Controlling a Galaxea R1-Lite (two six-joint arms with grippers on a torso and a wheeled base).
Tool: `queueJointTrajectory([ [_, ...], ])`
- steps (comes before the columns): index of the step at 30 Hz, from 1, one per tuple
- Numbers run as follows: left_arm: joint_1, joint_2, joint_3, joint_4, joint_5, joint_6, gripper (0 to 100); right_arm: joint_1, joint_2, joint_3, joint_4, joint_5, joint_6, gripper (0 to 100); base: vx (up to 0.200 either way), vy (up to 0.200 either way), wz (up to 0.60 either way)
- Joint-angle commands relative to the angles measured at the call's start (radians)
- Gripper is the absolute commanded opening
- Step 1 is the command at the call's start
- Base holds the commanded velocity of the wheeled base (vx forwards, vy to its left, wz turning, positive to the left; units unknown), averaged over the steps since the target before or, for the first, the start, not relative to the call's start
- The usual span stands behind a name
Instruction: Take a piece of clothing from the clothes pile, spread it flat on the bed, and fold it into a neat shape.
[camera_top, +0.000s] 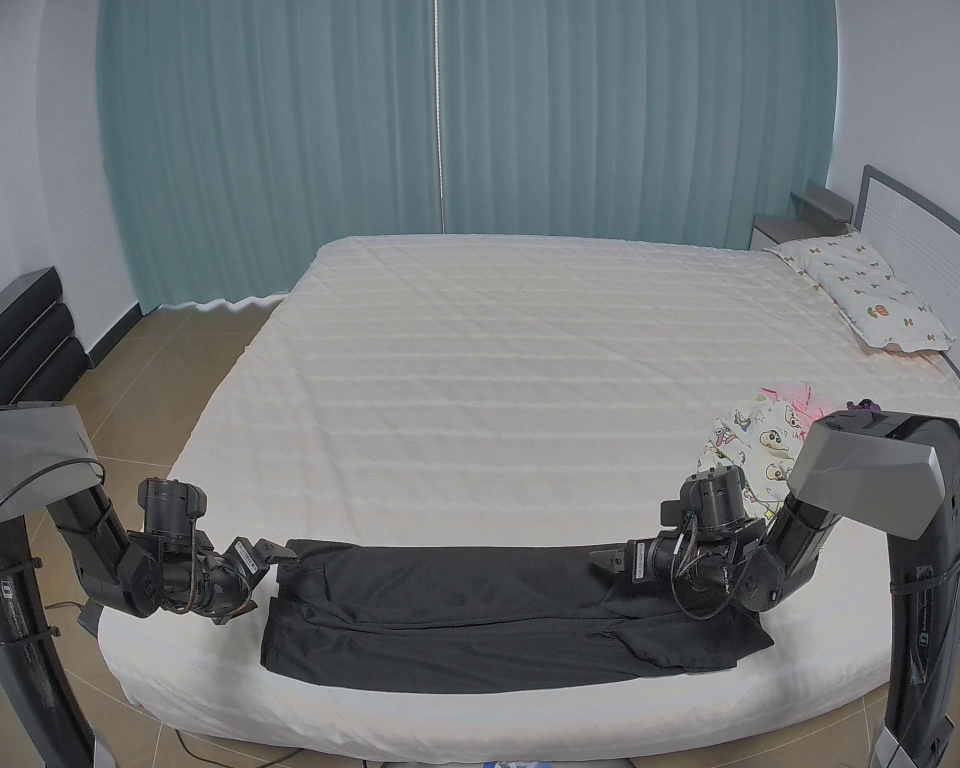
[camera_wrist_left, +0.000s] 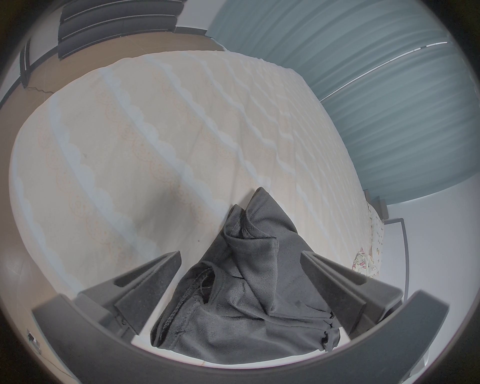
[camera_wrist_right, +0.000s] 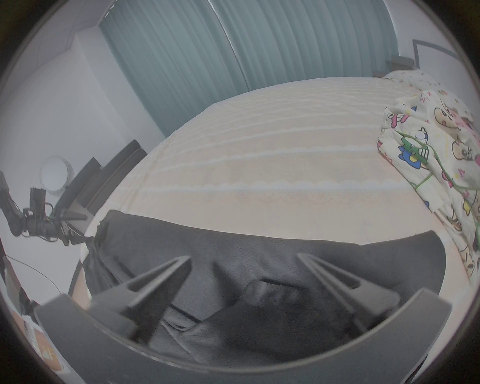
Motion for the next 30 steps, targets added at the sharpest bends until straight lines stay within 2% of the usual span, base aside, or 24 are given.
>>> queueJointTrajectory([
  [1, 0.000, 0.002, -0.001, 0.000, 0.000, 0.001, 100, -0.002, 0.018, 0.000, -0.003, -0.018, -0.023, 0, 0.000, 0.000, 0.00],
  [4, -0.001, 0.002, 0.001, -0.001, 0.000, 0.004, 100, 0.000, 0.024, -0.006, -0.007, -0.040, -0.035, 0, 0.000, 0.000, 0.00],
  [17, -0.003, 0.005, -0.002, -0.001, 0.000, 0.005, 100, 0.004, -0.007, -0.006, -0.081, -0.040, -0.034, 0, 0.000, 0.000, 0.00],
  [18, -0.003, 0.006, -0.002, -0.001, 0.000, 0.007, 100, 0.007, -0.005, -0.009, -0.092, -0.038, -0.031, 100, 0.000, 0.000, 0.00],
  [24, -0.003, 0.008, -0.002, -0.001, 0.000, 0.007, 100, 0.021, 0.010, 0.003, -0.150, -0.038, -0.031, 100, 0.000, 0.000, 0.00],
  [30, -0.003, 0.008, -0.002, -0.001, 0.000, 0.007, 100, -0.054, -0.045, 0.049, -0.139, -0.026, -0.026, 100, 0.000, 0.000, 0.00],
])
